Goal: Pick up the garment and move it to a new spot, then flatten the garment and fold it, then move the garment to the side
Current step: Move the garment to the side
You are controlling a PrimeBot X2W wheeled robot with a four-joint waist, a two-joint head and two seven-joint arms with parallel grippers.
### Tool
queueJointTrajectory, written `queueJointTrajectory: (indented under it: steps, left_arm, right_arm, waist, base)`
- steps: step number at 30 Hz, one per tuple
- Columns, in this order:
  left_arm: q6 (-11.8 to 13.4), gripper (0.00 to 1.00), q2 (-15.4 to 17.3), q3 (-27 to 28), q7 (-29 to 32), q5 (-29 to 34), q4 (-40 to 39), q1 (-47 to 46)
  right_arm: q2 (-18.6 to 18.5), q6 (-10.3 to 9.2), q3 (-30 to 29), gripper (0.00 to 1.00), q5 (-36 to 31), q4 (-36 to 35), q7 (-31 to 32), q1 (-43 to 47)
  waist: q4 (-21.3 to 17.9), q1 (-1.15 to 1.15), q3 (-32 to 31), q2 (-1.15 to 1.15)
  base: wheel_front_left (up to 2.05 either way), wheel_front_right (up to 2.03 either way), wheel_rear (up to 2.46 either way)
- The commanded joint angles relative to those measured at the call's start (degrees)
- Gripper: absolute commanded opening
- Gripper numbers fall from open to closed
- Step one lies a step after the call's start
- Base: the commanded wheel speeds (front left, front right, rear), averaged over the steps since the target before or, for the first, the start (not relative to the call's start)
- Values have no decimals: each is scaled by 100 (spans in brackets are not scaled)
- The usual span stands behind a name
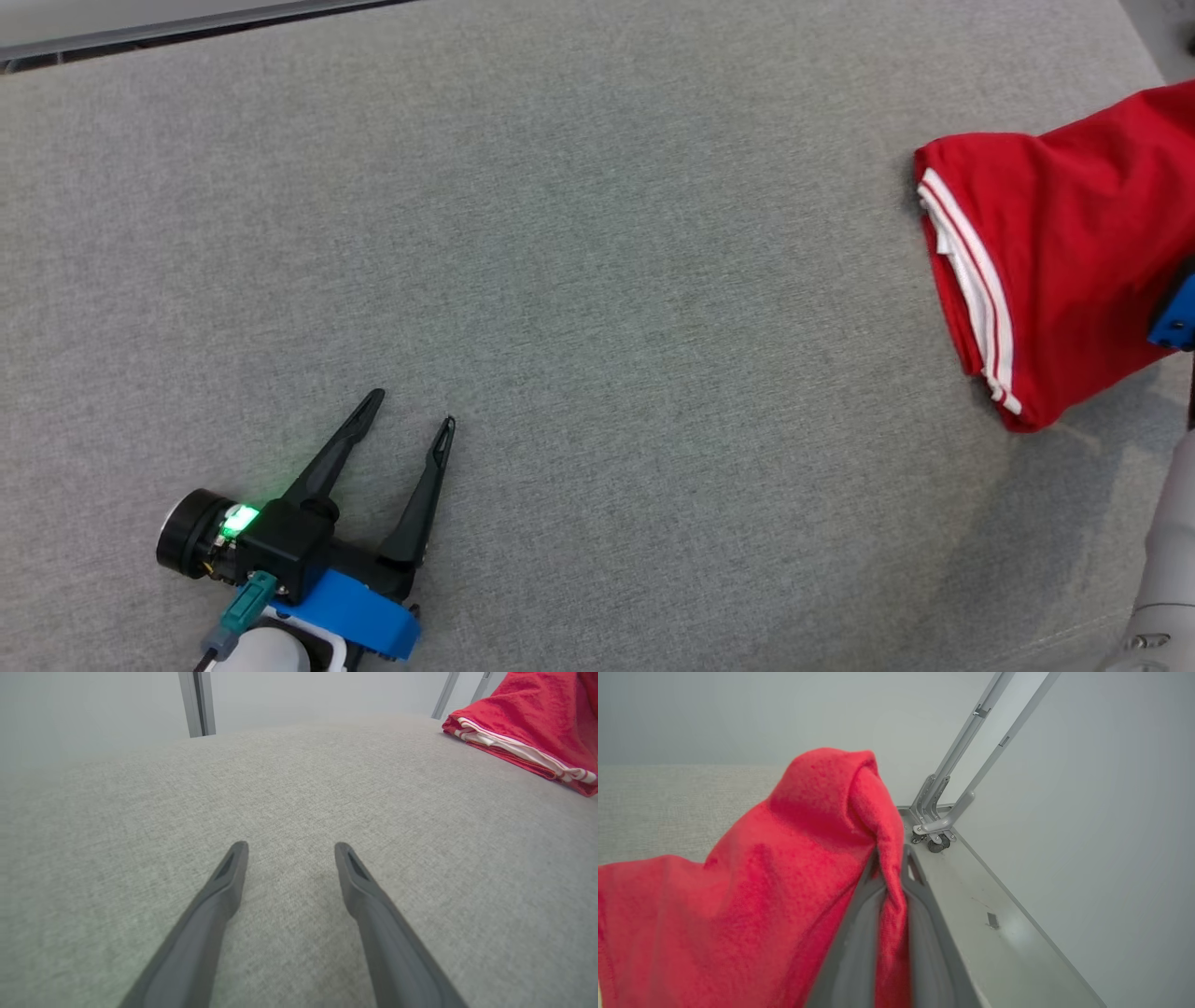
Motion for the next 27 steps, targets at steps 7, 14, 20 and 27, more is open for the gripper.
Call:
queueJointTrajectory:
  steps: [7, 14, 20, 27]
  left_arm:
    - [20, 100, 135, 90, 24, -32, 67, -56]
    - [20, 100, 115, 97, 23, -48, 94, -94]
    - [20, 100, 15, 210, 20, -32, 189, -59]
    - [18, 100, -241, 582, 11, 32, 327, -58]
  right_arm:
    - [-29, -4, -592, 0, -359, -334, 58, -274]
    - [-24, -4, -565, 100, -454, -464, -54, -376]
    - [-17, -3, -89, 100, -122, -61, -590, -529]
    - [-21, -3, 1359, 100, 1221, 552, -934, -392]
  waist:
    - [131, 0, 128, 0]
    - [148, 0, 100, 0]
    - [201, 0, -31, 0]
    - [409, 0, -384, 0]
  base:
    - [0, 0, 0]
    - [0, 0, 0]
    - [0, 0, 0]
    - [0, 0, 0]
